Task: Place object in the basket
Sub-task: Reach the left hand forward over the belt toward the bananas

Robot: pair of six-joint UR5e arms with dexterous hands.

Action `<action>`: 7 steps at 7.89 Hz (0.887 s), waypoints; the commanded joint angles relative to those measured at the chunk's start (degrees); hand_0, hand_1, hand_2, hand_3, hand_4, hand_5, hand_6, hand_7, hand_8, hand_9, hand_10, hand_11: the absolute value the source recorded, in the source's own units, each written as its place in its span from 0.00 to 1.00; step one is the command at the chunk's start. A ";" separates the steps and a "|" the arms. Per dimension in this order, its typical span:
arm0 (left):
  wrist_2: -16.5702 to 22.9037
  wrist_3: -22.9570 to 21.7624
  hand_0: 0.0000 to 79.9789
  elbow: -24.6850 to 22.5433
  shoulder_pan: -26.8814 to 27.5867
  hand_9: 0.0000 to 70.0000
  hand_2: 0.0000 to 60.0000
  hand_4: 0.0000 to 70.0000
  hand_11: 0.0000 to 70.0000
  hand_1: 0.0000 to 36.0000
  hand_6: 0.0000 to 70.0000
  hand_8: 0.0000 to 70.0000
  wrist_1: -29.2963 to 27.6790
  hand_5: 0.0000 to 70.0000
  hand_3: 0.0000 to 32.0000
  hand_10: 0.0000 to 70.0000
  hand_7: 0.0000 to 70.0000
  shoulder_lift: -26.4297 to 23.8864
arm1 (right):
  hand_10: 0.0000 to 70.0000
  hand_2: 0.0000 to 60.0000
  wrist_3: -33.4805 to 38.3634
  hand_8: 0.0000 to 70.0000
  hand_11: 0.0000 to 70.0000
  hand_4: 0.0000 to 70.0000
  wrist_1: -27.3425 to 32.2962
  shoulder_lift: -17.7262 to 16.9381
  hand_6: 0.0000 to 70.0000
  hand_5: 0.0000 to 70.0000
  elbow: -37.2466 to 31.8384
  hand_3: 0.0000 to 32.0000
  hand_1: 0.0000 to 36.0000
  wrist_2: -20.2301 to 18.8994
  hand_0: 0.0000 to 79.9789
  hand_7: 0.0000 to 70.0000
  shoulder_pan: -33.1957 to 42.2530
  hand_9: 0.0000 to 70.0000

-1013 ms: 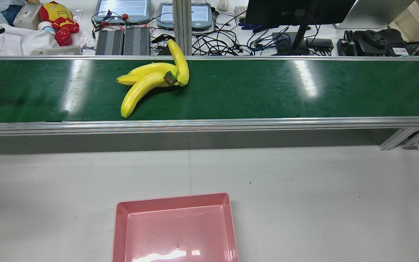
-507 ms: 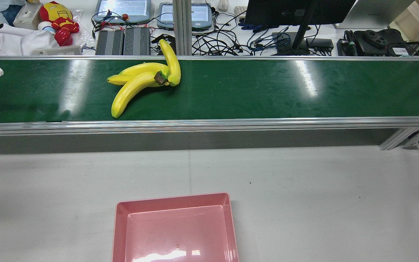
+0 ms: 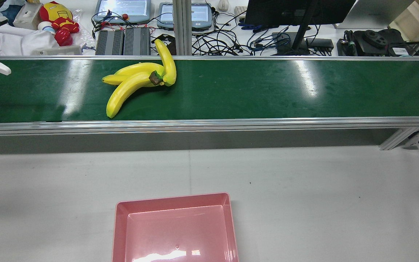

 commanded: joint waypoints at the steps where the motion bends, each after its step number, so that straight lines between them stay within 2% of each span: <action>1: -0.30 3.30 0.77 0.03 3.20 0.14 0.00 0.02 0.08 0.56 0.00 0.14 2.75 0.21 0.61 0.02 0.10 -1.97 | 0.00 0.00 0.00 0.00 0.00 0.00 0.00 0.01 0.00 0.00 0.06 0.00 0.00 0.00 0.00 0.00 0.00 0.00; 2: -1.44 3.30 0.78 0.03 3.30 0.14 0.00 0.03 0.08 0.57 0.00 0.14 3.20 0.21 0.58 0.03 0.10 -2.06 | 0.00 0.00 0.00 0.00 0.00 0.00 0.00 0.01 0.00 0.00 0.06 0.00 0.00 0.00 0.00 0.00 0.00 0.00; 4: -2.32 3.38 0.80 -0.06 5.22 0.14 0.00 0.01 0.08 0.63 0.00 0.14 5.21 0.21 0.64 0.03 0.10 -3.99 | 0.00 0.00 0.00 0.00 0.00 0.00 0.00 0.01 0.00 0.00 0.06 0.00 0.00 0.00 0.00 0.00 0.00 0.00; 7: -5.82 7.42 0.79 -0.06 7.42 0.14 0.01 0.01 0.08 0.64 0.00 0.15 10.04 0.22 0.61 0.02 0.10 -7.59 | 0.00 0.00 0.00 0.00 0.00 0.00 0.00 0.01 0.00 0.00 0.06 0.00 0.00 0.00 0.00 0.00 0.00 0.00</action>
